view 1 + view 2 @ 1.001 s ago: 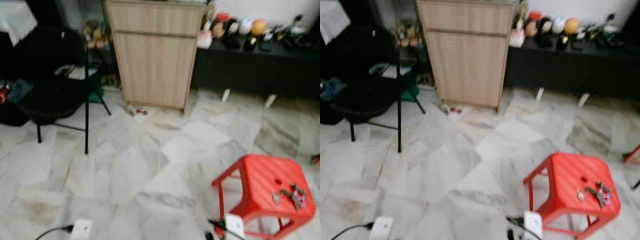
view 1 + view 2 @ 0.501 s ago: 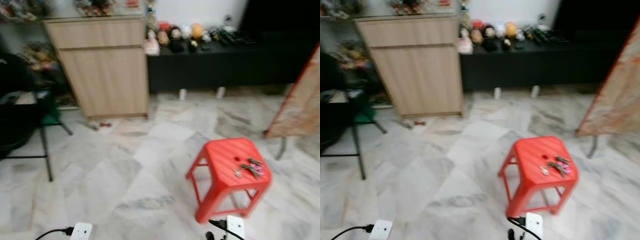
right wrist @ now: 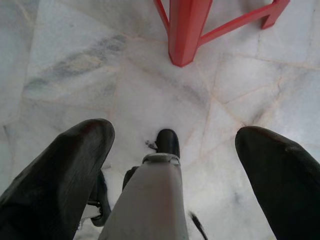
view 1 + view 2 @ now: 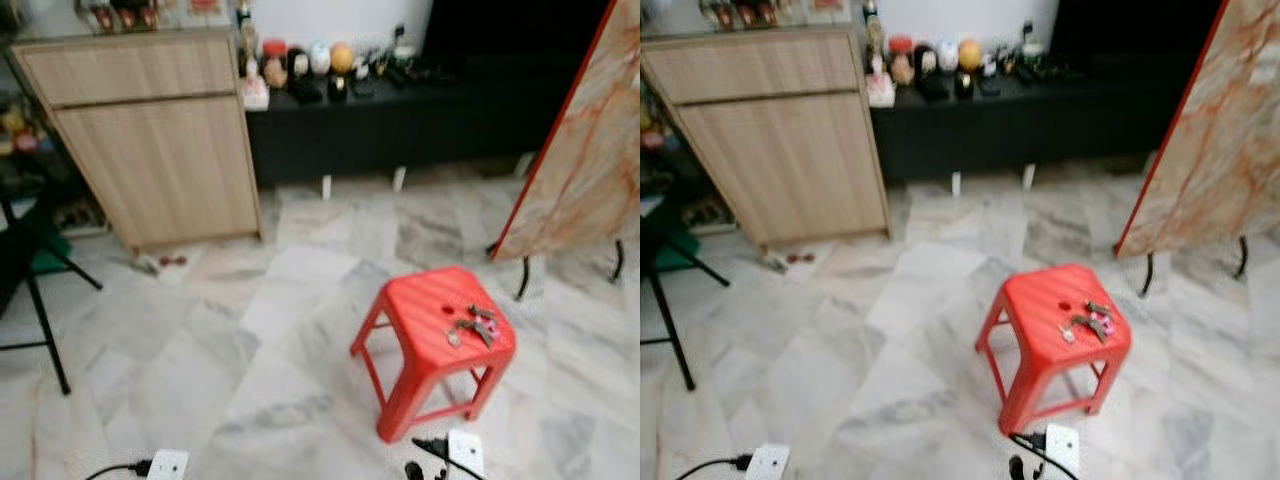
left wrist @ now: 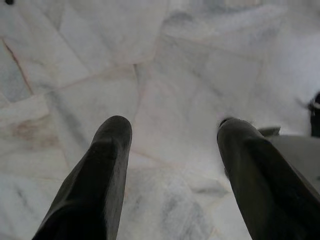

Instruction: Hang keys on a hook

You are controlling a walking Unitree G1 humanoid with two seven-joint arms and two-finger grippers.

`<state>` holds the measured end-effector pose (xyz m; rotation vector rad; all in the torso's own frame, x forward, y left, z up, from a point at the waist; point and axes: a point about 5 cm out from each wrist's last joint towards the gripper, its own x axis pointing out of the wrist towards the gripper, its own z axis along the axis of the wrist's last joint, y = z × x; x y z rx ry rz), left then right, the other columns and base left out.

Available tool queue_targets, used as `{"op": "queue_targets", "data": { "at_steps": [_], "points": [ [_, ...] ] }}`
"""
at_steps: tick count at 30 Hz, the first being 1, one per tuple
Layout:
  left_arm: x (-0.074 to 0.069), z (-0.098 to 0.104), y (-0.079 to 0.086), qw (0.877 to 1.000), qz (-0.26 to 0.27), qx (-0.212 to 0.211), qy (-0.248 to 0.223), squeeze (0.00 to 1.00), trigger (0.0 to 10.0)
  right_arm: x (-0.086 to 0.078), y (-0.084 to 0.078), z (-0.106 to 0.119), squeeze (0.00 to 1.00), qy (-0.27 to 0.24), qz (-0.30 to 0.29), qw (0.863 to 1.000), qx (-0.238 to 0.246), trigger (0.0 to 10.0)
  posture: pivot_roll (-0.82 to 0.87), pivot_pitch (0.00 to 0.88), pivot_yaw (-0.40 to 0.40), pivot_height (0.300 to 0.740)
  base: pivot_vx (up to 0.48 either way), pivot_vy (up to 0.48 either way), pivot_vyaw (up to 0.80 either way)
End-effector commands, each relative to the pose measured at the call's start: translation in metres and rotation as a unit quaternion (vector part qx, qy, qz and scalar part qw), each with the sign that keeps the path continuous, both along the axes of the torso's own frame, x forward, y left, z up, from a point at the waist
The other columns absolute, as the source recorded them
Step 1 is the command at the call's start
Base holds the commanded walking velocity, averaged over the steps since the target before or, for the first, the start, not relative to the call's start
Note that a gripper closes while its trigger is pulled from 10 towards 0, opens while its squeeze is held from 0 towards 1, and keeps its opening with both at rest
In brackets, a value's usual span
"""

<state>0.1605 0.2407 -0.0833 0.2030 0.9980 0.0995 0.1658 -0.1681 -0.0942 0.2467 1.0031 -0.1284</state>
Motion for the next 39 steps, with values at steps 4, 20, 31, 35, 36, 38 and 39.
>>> {"op": "queue_targets", "data": {
  "at_steps": [4, 20, 31, 35, 36, 38, 39],
  "points": [
    [-0.007, -0.004, -0.002, 1.000, -0.004, -0.004, 0.015, 0.00, 10.0, 0.001, -0.002, 0.001, 0.00, 0.000, -0.004, 1.000, -0.002, 10.0, 0.16, 0.000, -0.014, 0.740, 0.000, 0.000, 0.00],
    [0.011, 0.006, 0.006, 1.000, -0.021, 0.011, -0.002, 0.00, 10.0, 0.007, 0.007, 0.002, 0.00, -0.003, 0.017, 1.000, -0.003, 10.0, 0.18, 0.000, 0.010, 0.740, 0.000, 0.000, 0.00],
    [0.033, 0.022, 0.009, 0.995, 0.012, 0.009, -0.102, 0.00, 10.0, 0.040, -0.025, 0.029, 0.00, -0.153, 0.006, 0.985, -0.082, 10.0, 0.14, 0.000, -0.009, 0.740, 0.000, 0.000, 0.00],
    [0.059, 0.047, 0.024, 0.967, 0.105, -0.034, -0.227, 0.00, 10.0, 0.055, -0.030, 0.045, 0.00, -0.217, 0.006, 0.971, -0.099, 10.0, 0.13, 0.000, -0.012, 0.740, 0.000, 0.000, 0.00],
    [0.066, 0.054, 0.025, 0.962, 0.099, -0.032, -0.252, 0.00, 10.0, 0.059, -0.032, 0.049, 0.00, -0.230, 0.003, 0.968, -0.102, 10.0, 0.14, 0.003, -0.016, 0.740, 0.000, 0.000, 0.00],
    [0.094, 0.087, 0.027, 0.931, 0.074, -0.032, -0.355, 0.00, 10.0, 0.072, -0.035, 0.064, 0.00, -0.283, -0.007, 0.953, -0.107, 10.0, 0.15, 0.011, -0.020, 0.740, 0.000, 0.000, 0.00],
    [0.102, 0.101, 0.026, 0.917, 0.064, -0.031, -0.393, 0.00, 10.0, 0.076, -0.035, 0.069, 0.00, -0.300, -0.008, 0.948, -0.109, 10.0, 0.14, 0.010, -0.021, 0.740, 0.000, 0.000, 0.00]
  ]
}}
